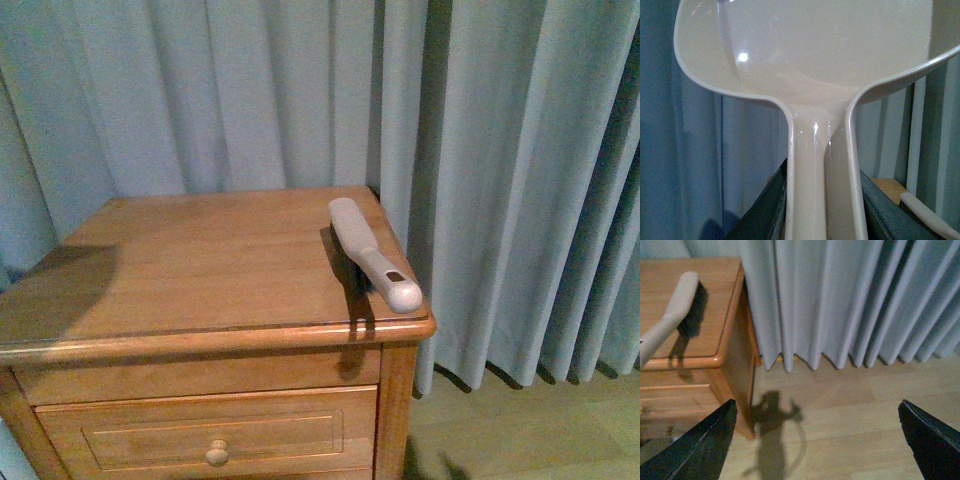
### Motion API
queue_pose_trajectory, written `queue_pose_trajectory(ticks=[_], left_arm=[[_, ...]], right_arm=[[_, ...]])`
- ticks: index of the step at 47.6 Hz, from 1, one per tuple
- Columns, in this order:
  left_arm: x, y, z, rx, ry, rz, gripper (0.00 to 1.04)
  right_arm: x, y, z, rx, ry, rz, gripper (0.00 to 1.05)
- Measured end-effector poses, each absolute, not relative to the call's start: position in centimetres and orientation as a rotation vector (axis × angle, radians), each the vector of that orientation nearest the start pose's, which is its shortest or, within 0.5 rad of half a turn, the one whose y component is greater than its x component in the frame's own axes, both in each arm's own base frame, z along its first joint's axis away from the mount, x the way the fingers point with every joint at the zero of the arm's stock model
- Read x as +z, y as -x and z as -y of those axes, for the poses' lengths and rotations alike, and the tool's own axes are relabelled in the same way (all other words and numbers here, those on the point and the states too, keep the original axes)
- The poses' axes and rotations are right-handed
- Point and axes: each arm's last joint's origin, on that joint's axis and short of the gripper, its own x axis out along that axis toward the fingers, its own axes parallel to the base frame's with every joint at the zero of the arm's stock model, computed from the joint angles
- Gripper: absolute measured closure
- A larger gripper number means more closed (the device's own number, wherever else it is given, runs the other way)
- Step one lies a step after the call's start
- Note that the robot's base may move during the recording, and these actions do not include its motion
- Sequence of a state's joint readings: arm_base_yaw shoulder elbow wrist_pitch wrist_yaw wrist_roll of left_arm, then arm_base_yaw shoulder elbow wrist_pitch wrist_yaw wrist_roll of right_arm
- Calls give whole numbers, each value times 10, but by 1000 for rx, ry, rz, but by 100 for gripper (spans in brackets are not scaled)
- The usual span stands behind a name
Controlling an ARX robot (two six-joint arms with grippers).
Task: Clean up trash
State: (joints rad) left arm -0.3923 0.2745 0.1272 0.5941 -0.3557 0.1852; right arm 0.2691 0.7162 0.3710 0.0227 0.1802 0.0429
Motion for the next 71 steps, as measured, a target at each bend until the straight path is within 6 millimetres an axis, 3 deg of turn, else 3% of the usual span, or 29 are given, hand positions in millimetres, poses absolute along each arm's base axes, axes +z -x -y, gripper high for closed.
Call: queue_pose_trajectory(ticks=[6,16,22,28,37,50,71], left_arm=[[239,-99,30,2,-19,417,77],[239,-99,30,3,-19,418,77],[240,-99,30,2,-19,418,77],[239,-99,30,3,-19,418,77],[239,-99,30,3,-19,418,77],[239,-99,30,3,-19,418,77],[239,-99,30,3,-19,418,77]], right_arm=[[241,-193,-65,175,-16,-444,7],[274,-271,-147,242,-84,-648,7],[268,-302,-185,196,-109,-757,7],[243,-325,-214,126,-121,-855,7],[212,-342,-228,69,-119,-944,7],[204,-353,-238,86,-149,-945,7],[192,-358,-241,72,-159,-958,63]])
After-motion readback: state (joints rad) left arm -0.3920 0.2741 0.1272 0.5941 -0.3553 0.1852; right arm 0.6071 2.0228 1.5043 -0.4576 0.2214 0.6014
